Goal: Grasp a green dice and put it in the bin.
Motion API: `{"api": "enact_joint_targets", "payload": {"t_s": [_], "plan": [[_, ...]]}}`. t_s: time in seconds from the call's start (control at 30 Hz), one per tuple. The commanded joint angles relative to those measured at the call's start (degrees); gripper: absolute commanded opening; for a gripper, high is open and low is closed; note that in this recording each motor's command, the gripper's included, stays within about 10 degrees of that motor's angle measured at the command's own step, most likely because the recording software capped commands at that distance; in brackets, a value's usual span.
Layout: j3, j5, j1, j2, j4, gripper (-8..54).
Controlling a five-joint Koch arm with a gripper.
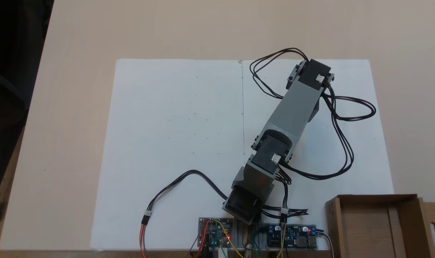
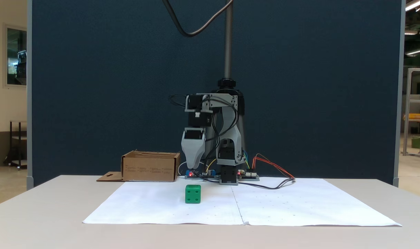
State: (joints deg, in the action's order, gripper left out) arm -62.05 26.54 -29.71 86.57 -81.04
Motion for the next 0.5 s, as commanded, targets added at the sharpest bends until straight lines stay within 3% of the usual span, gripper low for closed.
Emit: {"api": "enact_joint_targets", "payload": {"t_s": [0.0,0.47], "plan": [[-0.4,5.2,-0.2,1.7,3.1,43.3],[-4.0,5.3,1.0,0.1,9.9,43.1]]}}
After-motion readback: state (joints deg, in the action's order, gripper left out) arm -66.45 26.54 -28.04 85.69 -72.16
